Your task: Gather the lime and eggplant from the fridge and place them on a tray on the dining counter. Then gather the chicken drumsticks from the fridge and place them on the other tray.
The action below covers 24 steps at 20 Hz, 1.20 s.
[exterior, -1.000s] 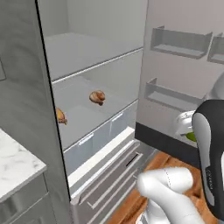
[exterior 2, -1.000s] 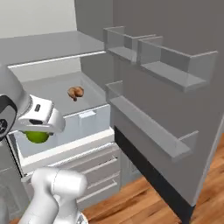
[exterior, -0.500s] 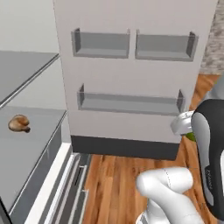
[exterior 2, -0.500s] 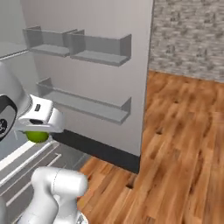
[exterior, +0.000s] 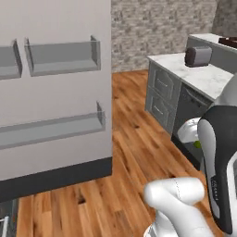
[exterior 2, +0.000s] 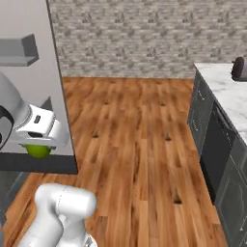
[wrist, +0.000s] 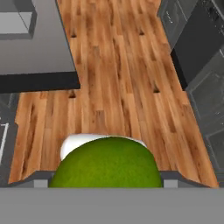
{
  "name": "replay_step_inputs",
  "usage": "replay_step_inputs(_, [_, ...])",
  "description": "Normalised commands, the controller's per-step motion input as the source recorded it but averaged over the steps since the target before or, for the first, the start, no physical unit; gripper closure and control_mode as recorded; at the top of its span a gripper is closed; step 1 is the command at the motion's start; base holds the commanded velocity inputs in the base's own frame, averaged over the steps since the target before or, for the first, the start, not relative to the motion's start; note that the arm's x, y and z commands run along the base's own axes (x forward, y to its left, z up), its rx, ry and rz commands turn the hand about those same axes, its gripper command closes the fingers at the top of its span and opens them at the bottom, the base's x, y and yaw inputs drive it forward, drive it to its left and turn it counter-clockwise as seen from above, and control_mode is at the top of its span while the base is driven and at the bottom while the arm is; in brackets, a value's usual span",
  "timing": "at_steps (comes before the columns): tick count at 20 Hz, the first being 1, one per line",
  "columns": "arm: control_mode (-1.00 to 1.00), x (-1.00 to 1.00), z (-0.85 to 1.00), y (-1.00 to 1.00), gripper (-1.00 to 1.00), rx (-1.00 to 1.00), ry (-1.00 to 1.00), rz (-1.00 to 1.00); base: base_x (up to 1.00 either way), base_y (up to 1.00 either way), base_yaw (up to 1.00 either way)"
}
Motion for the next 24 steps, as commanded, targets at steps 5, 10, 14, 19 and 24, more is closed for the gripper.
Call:
replay_step_inputs(5, [1.00, 0.00, 0.00, 0.00, 1.00, 0.00, 0.00, 0.00, 0.23, -1.00, -0.21])
replay_step_inputs(10, [1.00, 0.00, 0.00, 0.00, 1.00, 0.00, 0.00, 0.00, 0.85, -0.80, 0.08])
replay_step_inputs(14, [1.00, 0.00, 0.00, 0.00, 1.00, 0.00, 0.00, 0.00, 0.99, -0.48, 0.13])
replay_step_inputs(19, [1.00, 0.00, 0.00, 0.00, 1.00, 0.00, 0.00, 0.00, 0.98, -0.02, 0.08])
replay_step_inputs(24, [1.00, 0.00, 0.00, 0.00, 1.00, 0.00, 0.00, 0.00, 0.94, 0.19, 0.10])
